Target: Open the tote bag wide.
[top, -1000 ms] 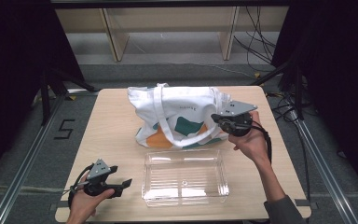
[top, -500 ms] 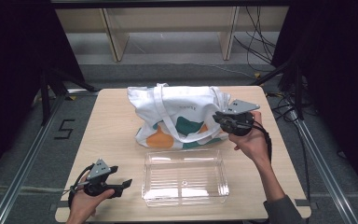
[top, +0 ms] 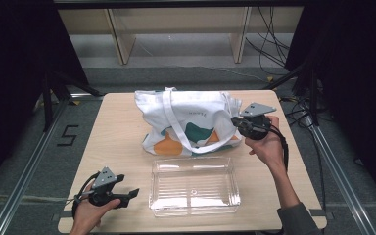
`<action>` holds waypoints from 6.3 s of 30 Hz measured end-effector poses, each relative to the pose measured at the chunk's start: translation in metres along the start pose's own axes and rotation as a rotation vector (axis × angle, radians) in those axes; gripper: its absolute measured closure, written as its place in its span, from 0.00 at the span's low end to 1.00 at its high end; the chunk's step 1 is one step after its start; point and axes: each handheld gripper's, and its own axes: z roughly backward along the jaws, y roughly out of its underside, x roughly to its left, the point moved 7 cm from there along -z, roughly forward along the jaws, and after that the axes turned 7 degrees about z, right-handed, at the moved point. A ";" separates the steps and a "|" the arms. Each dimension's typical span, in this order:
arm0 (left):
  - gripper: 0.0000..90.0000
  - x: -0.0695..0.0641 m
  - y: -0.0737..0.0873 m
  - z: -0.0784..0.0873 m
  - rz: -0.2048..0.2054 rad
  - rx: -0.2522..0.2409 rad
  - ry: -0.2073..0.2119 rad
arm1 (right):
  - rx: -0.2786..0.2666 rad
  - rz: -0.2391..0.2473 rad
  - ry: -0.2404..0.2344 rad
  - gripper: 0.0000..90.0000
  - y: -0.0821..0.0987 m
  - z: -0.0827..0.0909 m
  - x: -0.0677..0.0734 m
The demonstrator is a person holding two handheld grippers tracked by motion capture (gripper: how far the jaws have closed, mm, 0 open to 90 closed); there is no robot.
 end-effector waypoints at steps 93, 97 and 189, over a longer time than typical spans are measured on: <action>0.97 0.068 -0.103 -0.117 -0.009 0.058 0.000 | 0.131 0.005 -0.162 0.97 0.063 -0.087 0.035; 0.97 0.070 -0.100 -0.122 -0.016 0.068 -0.007 | 0.129 0.001 -0.173 0.97 0.067 -0.091 0.035; 0.99 0.023 -0.124 -0.125 -0.130 0.076 0.052 | -0.008 -0.082 -0.236 0.98 0.002 -0.076 0.023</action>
